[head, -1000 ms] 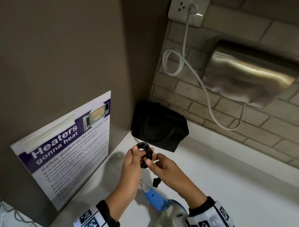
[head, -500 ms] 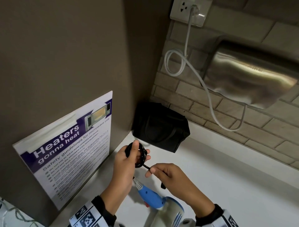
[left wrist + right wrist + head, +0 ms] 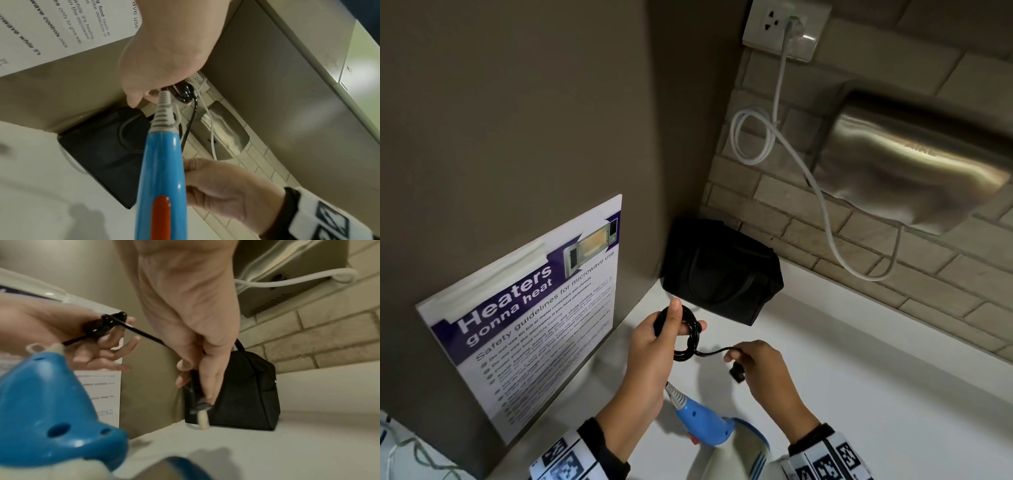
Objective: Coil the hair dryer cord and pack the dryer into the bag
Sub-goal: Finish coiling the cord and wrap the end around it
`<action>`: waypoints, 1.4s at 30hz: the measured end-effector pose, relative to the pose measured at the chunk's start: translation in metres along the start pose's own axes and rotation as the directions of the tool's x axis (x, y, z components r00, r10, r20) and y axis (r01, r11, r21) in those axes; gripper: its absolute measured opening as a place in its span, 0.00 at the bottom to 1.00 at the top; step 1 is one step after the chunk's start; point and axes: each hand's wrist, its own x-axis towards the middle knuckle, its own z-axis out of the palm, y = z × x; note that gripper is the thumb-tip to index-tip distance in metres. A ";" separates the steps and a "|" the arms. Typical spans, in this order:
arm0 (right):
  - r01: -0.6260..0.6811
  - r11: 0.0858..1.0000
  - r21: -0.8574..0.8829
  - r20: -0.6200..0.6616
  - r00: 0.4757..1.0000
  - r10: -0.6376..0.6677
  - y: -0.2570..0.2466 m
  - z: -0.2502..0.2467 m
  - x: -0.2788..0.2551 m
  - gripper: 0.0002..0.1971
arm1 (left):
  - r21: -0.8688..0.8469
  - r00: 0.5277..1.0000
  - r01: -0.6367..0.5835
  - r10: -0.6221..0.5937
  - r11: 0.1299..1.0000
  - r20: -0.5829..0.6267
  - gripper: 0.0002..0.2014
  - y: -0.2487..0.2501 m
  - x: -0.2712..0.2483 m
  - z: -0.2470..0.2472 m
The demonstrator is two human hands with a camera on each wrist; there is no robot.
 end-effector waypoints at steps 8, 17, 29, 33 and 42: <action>-0.303 0.228 0.925 0.260 0.945 0.200 -0.037 -0.008 -0.009 0.14 | -0.045 0.999 0.039 -0.039 0.998 -0.002 0.22 -0.009 -0.004 0.011; -0.393 -0.157 0.906 0.417 0.891 0.178 -0.061 -0.001 -0.022 0.12 | -0.185 0.997 -0.004 -0.009 0.983 -0.073 0.16 -0.012 -0.006 0.016; -0.480 -0.240 0.844 0.525 0.833 0.176 -0.066 -0.005 -0.030 0.17 | -0.213 0.995 0.100 -0.100 0.972 0.008 0.17 -0.020 -0.004 0.014; -0.521 -0.237 0.820 0.565 0.805 0.182 -0.065 -0.005 -0.028 0.10 | -0.227 0.983 0.169 -0.145 0.959 0.115 0.18 -0.019 -0.003 0.013; -0.579 -0.067 0.813 0.581 0.797 0.166 -0.067 -0.008 -0.029 0.09 | -0.219 0.983 0.145 -0.116 0.965 0.139 0.18 -0.026 -0.004 0.016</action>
